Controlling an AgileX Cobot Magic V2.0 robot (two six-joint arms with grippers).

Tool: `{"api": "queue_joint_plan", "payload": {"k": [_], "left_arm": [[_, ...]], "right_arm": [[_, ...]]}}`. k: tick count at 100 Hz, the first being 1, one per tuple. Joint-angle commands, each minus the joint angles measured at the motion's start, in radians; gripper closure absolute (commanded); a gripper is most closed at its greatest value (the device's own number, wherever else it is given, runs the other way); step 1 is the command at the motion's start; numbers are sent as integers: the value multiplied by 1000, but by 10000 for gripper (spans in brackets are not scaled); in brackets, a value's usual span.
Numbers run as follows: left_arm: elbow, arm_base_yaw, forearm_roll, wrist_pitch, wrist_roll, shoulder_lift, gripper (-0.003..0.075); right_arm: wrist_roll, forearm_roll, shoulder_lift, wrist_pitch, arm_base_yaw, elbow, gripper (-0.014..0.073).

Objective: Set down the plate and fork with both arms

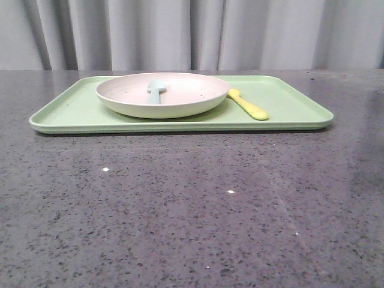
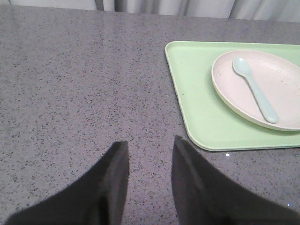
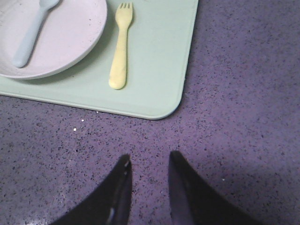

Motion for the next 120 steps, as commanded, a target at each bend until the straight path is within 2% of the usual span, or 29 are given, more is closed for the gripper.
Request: {"api": "queue_joint_plan", "payload": {"k": [1, 13, 46, 90, 120], "left_arm": [[-14, 1, -22, -69, -5, -16, 619], [-6, 1, -22, -69, -5, -46, 741], [27, 1, -22, -49, 1, -116, 741], [150, 1, -22, -40, 1, -280, 741], [161, 1, -22, -36, 1, -297, 741]], "right_arm": [[-2, -21, -77, -80, -6, 16, 504], [-2, -28, -161, -84, -6, 62, 669], [-2, -29, -335, -113, -6, 178, 662], [-2, -29, -554, -152, -6, 325, 662], [-2, -29, -572, -151, -6, 334, 662]]}}
